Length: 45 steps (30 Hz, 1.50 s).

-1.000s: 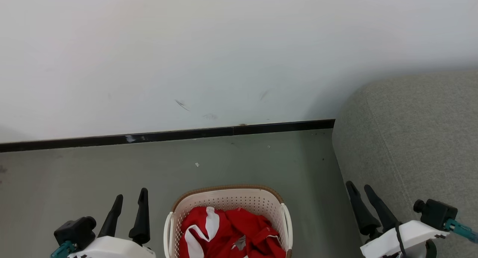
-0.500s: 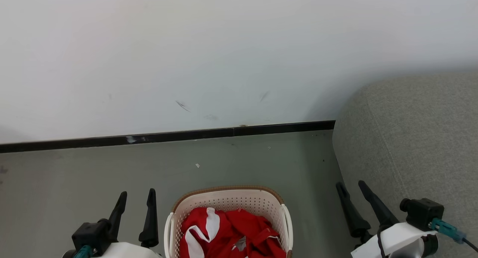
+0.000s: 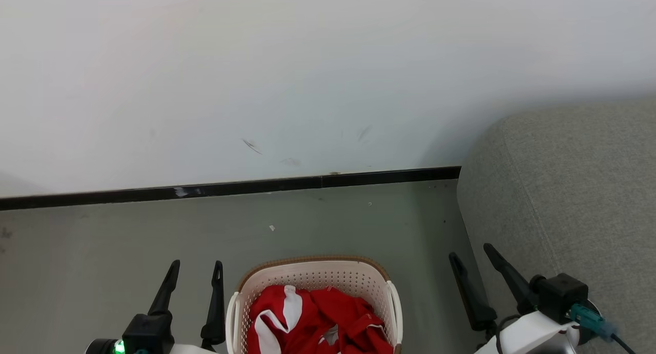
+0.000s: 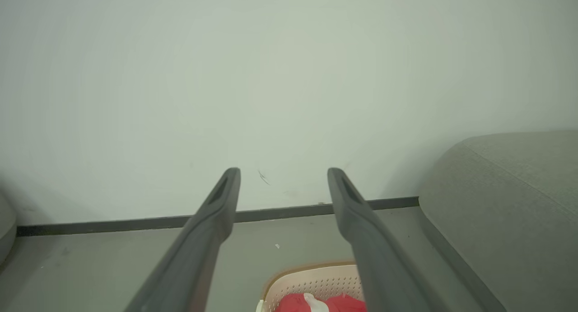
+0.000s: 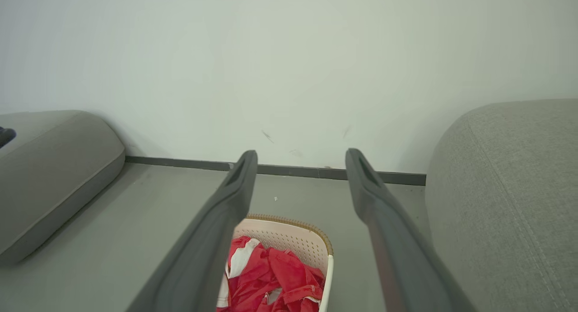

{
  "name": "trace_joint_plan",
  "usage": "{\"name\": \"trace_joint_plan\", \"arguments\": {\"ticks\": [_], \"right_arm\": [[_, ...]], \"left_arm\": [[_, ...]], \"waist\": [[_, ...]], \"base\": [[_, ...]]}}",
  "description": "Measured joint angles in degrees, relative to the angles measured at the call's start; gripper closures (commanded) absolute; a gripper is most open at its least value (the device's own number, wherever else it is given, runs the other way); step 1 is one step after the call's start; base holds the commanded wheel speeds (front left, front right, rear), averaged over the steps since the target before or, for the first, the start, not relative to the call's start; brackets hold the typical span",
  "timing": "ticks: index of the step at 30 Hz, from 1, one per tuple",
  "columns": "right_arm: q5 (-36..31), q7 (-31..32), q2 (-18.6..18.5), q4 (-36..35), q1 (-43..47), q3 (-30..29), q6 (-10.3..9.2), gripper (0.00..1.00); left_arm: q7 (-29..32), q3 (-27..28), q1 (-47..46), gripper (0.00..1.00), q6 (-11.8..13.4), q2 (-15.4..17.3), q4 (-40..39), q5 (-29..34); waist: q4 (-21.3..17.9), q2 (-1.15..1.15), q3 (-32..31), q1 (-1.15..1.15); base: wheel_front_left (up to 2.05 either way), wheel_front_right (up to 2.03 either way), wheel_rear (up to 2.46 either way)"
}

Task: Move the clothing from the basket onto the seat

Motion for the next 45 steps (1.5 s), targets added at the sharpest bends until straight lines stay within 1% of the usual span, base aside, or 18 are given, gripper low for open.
{"name": "trace_joint_plan", "arguments": {"ticks": [7, 10, 13, 21, 45], "right_arm": [[-6.7, -0.8, 0.4, -1.3, 0.8, -0.3, 0.00, 0.00], [-8.3, -1.4, 0.7, -1.9, 0.8, -0.5, 0.01, 0.00], [-8.3, -1.4, 0.8, -2.5, 0.8, -0.9, 0.01, 0.00], [-5.6, -1.4, 0.8, -2.8, 0.8, -2.9, 0.00, 0.00], [-3.8, -1.4, 0.9, -2.9, 0.9, -2.4, 0.00, 0.00]], "left_arm": [[-1.6, -0.3, 0.2, 0.00, 1.5, 0.0, -0.4, 4.1], [-2.1, -0.2, 0.6, 0.00, 1.9, 0.0, -0.4, 5.6], [-2.2, 0.1, 0.8, 0.00, 1.9, 0.0, -0.2, 5.5], [-2.2, 1.3, 0.8, 0.00, 2.2, 0.0, 0.4, 3.7], [-2.2, 2.3, 0.8, 0.00, 2.2, -0.2, 1.2, 3.3]], "waist": [[0.0, 0.00, 0.1, 0.00], [0.0, 0.00, 0.1, 0.00], [0.0, 0.00, 0.2, -0.01], [-0.1, 0.00, 0.3, -0.01], [0.0, 0.00, 0.9, -0.01]], "base": [[0.00, 0.00, 0.00], [0.00, 0.00, 0.00], [0.00, 0.00, 0.00], [0.00, 0.00, 0.00], [0.00, 0.00, 0.00]]}}
